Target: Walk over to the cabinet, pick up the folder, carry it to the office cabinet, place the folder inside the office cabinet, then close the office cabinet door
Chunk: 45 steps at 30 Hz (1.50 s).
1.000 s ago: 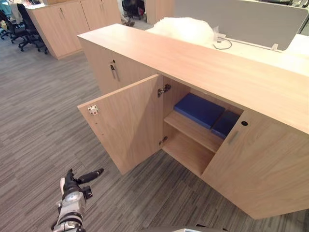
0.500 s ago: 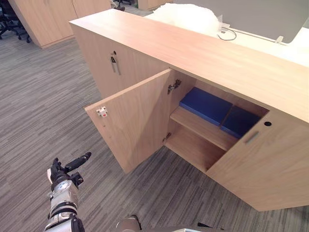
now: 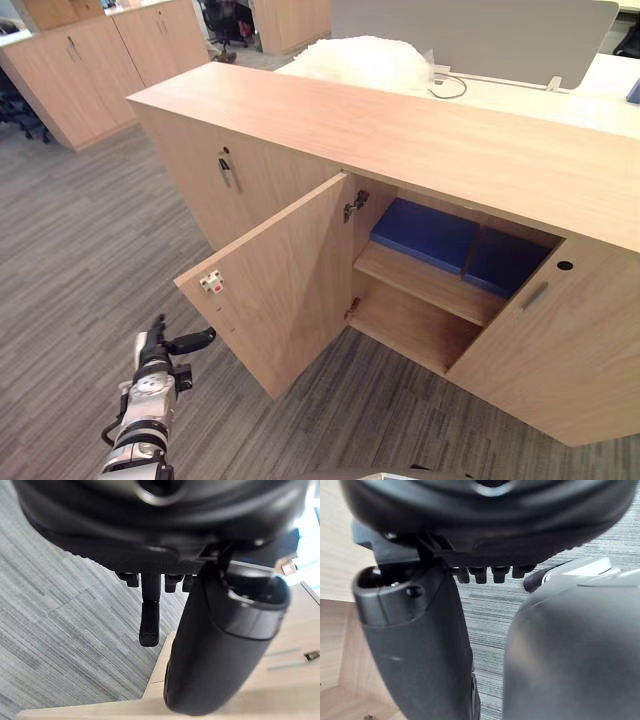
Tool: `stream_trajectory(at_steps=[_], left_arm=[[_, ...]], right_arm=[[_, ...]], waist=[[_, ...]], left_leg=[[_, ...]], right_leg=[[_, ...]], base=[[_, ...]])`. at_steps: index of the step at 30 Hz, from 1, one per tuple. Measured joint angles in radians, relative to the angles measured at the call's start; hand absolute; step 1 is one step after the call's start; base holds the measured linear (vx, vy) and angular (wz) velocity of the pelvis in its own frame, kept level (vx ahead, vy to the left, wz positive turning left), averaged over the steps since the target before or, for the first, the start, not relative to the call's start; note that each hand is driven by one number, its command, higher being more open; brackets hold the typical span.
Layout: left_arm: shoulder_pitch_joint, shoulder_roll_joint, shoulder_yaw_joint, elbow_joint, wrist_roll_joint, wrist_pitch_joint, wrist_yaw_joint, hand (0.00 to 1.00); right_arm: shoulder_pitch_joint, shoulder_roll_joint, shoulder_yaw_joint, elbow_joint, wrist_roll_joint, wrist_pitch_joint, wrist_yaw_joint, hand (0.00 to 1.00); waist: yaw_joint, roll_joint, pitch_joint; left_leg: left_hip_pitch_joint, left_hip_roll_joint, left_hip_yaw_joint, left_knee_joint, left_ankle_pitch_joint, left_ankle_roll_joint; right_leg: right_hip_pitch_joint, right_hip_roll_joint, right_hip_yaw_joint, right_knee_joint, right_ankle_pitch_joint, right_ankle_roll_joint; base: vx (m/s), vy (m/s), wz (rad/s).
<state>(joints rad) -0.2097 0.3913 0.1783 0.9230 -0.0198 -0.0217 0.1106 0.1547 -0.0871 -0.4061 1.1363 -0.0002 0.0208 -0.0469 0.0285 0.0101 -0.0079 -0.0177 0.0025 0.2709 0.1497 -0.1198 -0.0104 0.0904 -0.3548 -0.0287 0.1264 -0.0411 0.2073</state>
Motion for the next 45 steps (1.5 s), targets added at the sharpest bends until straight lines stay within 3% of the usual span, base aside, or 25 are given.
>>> stream_trajectory(at_steps=[3, 7, 14, 17, 25, 32, 34, 37, 40, 45], left_arm=[[-0.001, 0.095, -0.162, -0.028, 0.112, -0.013, -0.055, 1.0], [-0.051, 0.251, -0.471, -0.073, 0.299, -0.046, -0.137, 1.0], [-0.147, 0.342, -0.756, -0.095, 0.663, -0.134, -0.167, 1.0], [-0.169, 0.354, -0.833, -0.129, 0.731, -0.19, -0.176, 1.0], [-0.199, 0.383, -0.968, -0.29, 0.831, -0.268, -0.162, 1.0], [-0.2, 0.429, -0.987, -0.562, 0.856, -0.331, -0.092, 1.0], [-0.2, 0.429, -0.987, -0.617, 0.856, -0.34, -0.06, 1.0], [-0.2, 0.425, -0.984, -0.625, 0.856, -0.34, -0.048, 1.0], [-0.199, 0.407, -0.943, -0.617, 0.856, -0.334, -0.036, 1.0], [-0.183, 0.353, -0.875, -0.566, 0.855, -0.313, -0.027, 1.0]], right_arm=[[0.02, -0.012, 0.015, 0.016, 0.0, 0.0, 0.007, 1.0], [0.02, -0.011, 0.014, 0.017, -0.008, -0.004, 0.02, 1.0], [0.016, -0.007, 0.014, 0.019, -0.042, -0.025, 0.037, 1.0], [0.014, -0.004, 0.014, 0.018, -0.042, -0.028, 0.041, 1.0], [0.01, -0.002, 0.017, 0.017, -0.043, -0.033, 0.047, 1.0], [0.014, -0.006, 0.033, 0.018, -0.043, -0.034, 0.042, 1.0], [0.004, -0.002, 0.041, 0.023, -0.046, -0.031, 0.041, 1.0], [-0.031, -0.003, 0.084, 0.049, -0.051, -0.025, 0.038, 1.0], [-0.07, -0.017, 0.178, 0.046, -0.077, -0.03, 0.036, 1.0], [-0.071, -0.044, 0.254, 0.047, -0.076, -0.034, 0.035, 1.0]], waist=[[-0.002, 0.012, -0.01], [-0.007, 0.0, -0.013], [-0.025, -0.022, -0.018], [-0.033, -0.03, -0.016], [-0.045, -0.058, -0.005], [-0.046, -0.061, -0.006], [-0.046, -0.065, -0.005], [-0.041, -0.062, -0.005], [-0.044, -0.051, 0.004], [-0.066, -0.03, 0.022]], left_leg=[[0.016, 0.019, -0.019, -0.042, 0.026, -0.019], [0.018, 0.026, -0.022, -0.068, 0.05, -0.025], [0.009, -0.003, -0.034, -0.128, 0.108, -0.018], [0.01, -0.024, -0.035, -0.173, 0.145, -0.015], [0.027, -0.053, -0.039, -0.243, 0.205, -0.019], [0.028, -0.049, -0.07, -0.243, 0.207, -0.024], [0.033, -0.037, -0.052, -0.238, 0.208, -0.025], [0.048, -0.002, 0.002, -0.237, 0.205, -0.03], [0.086, 0.045, 0.096, -0.237, 0.191, -0.05], [0.143, 0.083, 0.186, -0.235, 0.175, -0.076]], right_leg=[[-0.007, 0.021, -0.002, 0.025, -0.013, -0.004], [-0.021, 0.03, -0.003, 0.035, -0.013, -0.004], [-0.043, 0.009, -0.027, 0.022, -0.012, -0.005], [-0.056, 0.0, -0.036, 0.003, -0.01, -0.008], [-0.051, -0.021, -0.084, -0.049, -0.05, -0.025], [-0.039, -0.013, -0.097, -0.052, -0.05, -0.027], [-0.034, 0.0, -0.095, -0.079, -0.029, -0.047], [-0.047, 0.028, -0.116, -0.097, 0.037, -0.038], [-0.049, 0.072, -0.235, -0.142, 0.109, -0.077], [-0.04, 0.113, -0.196, -0.172, 0.13, -0.071]], base=[[0.0, -0.144, 0.11], [-0.01, -0.084, 0.01], [-0.04, -0.027, 0.04], [-0.08, 0.002, -0.03], [-0.11, -0.023, -0.08], [-0.04, -0.031, 0.04], [0.03, -0.021, -0.21], [0.02, -0.043, -0.68], [-0.04, -0.051, -0.96], [-0.08, -0.055, -0.61]])
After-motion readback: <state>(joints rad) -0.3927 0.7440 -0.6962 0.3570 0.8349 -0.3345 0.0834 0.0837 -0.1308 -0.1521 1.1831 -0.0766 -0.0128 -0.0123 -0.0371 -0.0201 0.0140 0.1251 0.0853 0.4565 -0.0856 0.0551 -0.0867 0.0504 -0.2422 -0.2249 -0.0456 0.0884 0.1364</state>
